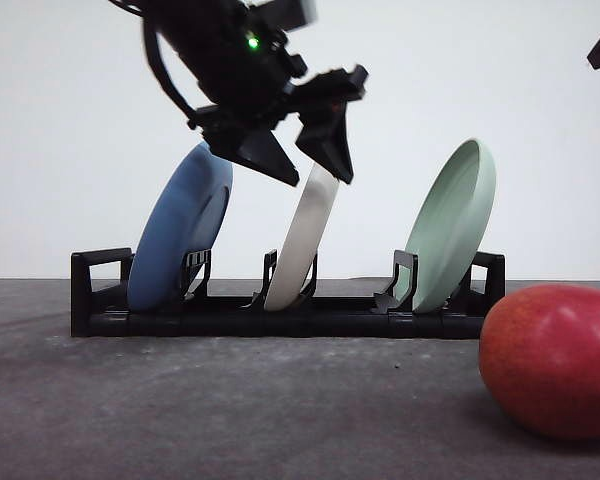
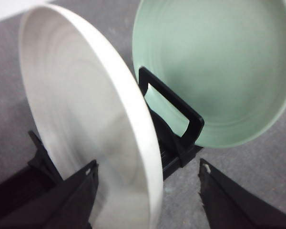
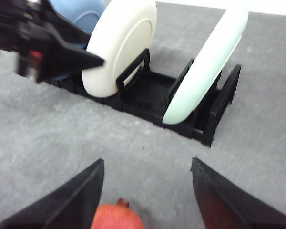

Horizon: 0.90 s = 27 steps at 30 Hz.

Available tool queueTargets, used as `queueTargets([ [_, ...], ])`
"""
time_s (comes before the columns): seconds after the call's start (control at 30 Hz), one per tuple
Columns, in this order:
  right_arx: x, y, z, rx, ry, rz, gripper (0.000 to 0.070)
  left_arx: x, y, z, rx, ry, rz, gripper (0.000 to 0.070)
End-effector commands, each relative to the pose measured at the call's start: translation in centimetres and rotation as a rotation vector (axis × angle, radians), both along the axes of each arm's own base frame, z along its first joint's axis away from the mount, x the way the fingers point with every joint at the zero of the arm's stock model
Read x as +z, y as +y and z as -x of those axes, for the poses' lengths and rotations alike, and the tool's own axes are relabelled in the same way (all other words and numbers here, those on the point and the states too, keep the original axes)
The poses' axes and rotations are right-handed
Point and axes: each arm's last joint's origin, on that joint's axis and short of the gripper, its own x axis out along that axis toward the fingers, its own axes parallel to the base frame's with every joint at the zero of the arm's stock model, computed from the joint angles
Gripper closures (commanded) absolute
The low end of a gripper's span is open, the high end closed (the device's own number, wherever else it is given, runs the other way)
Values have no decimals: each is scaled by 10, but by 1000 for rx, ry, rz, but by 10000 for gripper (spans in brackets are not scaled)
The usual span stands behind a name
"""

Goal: Place pomegranate in white plate

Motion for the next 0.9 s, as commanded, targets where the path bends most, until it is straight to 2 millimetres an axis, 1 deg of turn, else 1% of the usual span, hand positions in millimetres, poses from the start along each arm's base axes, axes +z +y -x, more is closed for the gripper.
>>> queueTargets([
  [0.0,7,0,0,4,-39,3,333,3,-10,-6,-5,-5,7,313],
  [0.1,8,1,-1,4,-59,-3,333,3,-17,-13,-4,3,-1,313],
  [0.23,9,1,-2,5,-71,-5,333,3,-19,-15,2,-4,0,328],
  [0.4,9,1,-2,4,-70,-6,333,3,-19,-15,3,-1,2,504],
  [0.47,9,1,-2,5,-70,-6,333,3,-19,-15,16,12,19,560],
  [0.57,9,1,-2,5,-70,-6,333,3,-19,-15,31,31,43,616],
  [0.6,9,1,-2,5,-70,-6,333,3,-19,-15,35,38,53,644],
  [0.67,9,1,-2,5,-70,-6,333,3,-19,-15,42,49,67,681],
  [0.87,9,1,-2,5,-70,-6,333,3,-19,-15,61,76,101,686],
])
